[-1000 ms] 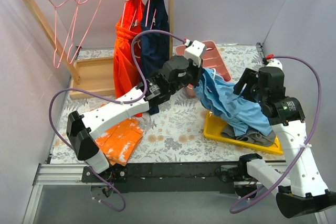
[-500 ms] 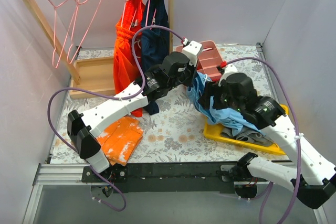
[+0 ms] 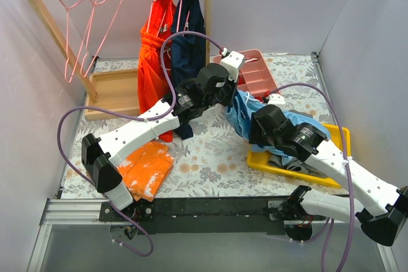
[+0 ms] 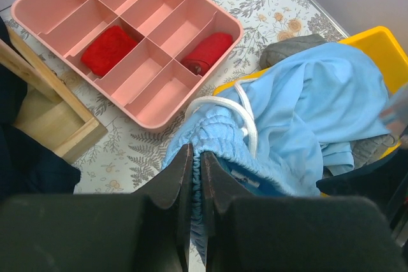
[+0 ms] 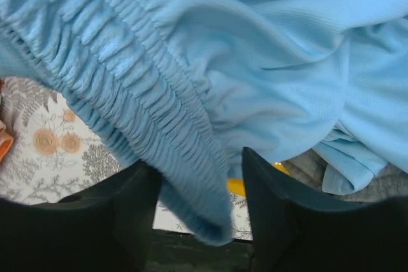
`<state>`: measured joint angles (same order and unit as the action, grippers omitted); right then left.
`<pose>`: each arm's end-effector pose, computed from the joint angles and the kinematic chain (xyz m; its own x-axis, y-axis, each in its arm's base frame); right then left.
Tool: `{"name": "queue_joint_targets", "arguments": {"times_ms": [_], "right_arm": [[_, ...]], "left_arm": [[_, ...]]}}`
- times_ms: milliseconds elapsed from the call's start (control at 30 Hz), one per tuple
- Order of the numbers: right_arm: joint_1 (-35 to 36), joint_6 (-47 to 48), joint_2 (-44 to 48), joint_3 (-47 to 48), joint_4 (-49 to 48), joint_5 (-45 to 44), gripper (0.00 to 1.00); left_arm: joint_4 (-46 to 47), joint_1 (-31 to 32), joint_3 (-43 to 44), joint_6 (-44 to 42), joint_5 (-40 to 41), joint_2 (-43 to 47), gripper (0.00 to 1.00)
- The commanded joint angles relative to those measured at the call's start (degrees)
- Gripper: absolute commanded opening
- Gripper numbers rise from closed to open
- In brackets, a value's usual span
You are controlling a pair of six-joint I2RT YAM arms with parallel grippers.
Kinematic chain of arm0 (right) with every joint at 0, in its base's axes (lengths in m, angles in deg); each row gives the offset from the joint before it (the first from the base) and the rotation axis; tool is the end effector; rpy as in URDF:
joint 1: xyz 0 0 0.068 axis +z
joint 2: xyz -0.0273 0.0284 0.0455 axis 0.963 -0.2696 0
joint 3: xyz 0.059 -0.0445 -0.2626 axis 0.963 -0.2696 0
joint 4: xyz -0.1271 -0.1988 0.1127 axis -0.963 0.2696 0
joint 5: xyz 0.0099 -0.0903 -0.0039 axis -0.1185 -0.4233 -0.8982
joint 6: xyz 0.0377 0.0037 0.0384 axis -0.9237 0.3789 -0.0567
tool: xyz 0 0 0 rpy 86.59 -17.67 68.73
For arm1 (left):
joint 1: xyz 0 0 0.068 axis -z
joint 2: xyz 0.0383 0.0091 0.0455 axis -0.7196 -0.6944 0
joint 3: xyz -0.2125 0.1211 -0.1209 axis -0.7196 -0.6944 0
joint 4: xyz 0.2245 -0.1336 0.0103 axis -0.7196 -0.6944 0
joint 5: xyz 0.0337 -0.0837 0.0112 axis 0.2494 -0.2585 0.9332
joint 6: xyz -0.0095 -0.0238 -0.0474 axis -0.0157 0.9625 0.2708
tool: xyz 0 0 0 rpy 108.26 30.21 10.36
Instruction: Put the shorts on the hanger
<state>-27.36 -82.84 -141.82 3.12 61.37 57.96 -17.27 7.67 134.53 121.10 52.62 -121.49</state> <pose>0.1448 0.1336 0.3242 -0.6735 0.0692 -0.7359 -0.0844 0.9819 0.1696 0.2315 -0.3030 0.3972 -0.6783 -0.3147 -0.6640 0.2637 0.7392 -0.6197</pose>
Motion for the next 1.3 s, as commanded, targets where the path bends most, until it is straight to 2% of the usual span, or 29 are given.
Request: {"name": "queue_joint_targets", "arguments": {"times_ms": [0, 100, 133, 167, 200, 267, 300, 367, 400, 533, 633, 867, 967, 1167, 1267], "right_arm": [[0.3, -6.9, 4.8, -0.6, 2.8, -9.3, 0.54], [0.2, -7.3, 6.2, -0.4, 2.6, -10.4, 0.30], [0.2, -7.2, 5.2, 0.1, 3.7, -10.7, 0.14], [0.2, -7.1, 4.5, 2.6, 4.4, -11.6, 0.05], [0.2, -6.3, 3.8, 4.4, 5.0, -11.9, 0.01], [0.2, -3.7, 2.1, 9.9, 4.9, -13.0, 0.01], [0.2, -0.4, 1.6, 16.7, 4.7, -14.0, 0.01], [0.2, 3.7, -0.9, 23.8, 3.3, -14.6, 0.01], [0.2, 7.0, -1.9, 31.8, 2.9, -14.8, 0.01], [0.2, 13.0, -8.6, 48.3, 0.2, -12.3, 0.01], [0.2, 15.4, -11.4, 56.2, -3.0, -8.6, 0.01], [0.2, 14.5, -14.3, 63.0, -10.5, 2.5, 0.01], [0.2, 13.7, -15.5, 63.7, -8.7, 1.8, 0.01], [0.2, 12.3, -13.9, 58.8, -2.2, -2.7, 0.01], [0.2, 11.7, -12.0, 51.8, 0.4, -2.5, 0.01]], "left_arm": [[0.4, -0.6, -0.2, -0.3, 1.4, 5.2, 0.00], [0.1, -0.8, -0.9, -0.1, 1.7, 6.9, 0.00], [0.1, -0.7, -0.9, 0.0, 2.1, 7.3, 0.00], [0.0, -0.7, -1.1, 0.0, 2.4, 7.9, 0.00], [-0.2, -0.8, -0.9, 0.0, 2.8, 9.0, 0.00], [-0.7, -0.8, -0.3, -0.3, 4.1, 10.4, 0.00], [-1.1, -0.8, 0.5, -0.5, 4.5, 12.0, 0.00], [-1.1, -0.8, 1.0, -1.2, 6.4, 14.1, 0.00], [-0.8, -0.7, 1.2, -1.6, 6.7, 15.5, 0.00], [0.1, -0.7, 4.4, -3.1, 7.2, 21.4, 0.00], [1.4, -0.7, 6.5, -5.0, 5.1, 23.6, 0.00], [0.0, -0.8, 14.4, -6.0, 1.5, 25.9, 0.00], [-2.2, -0.8, 15.6, -5.1, 0.8, 26.0, 0.00], [-10.4, -0.7, 15.8, -1.5, 1.3, 26.6, 0.00], [-16.5, -0.8, 13.1, 1.0, 2.0, 27.6, 0.00]]}}
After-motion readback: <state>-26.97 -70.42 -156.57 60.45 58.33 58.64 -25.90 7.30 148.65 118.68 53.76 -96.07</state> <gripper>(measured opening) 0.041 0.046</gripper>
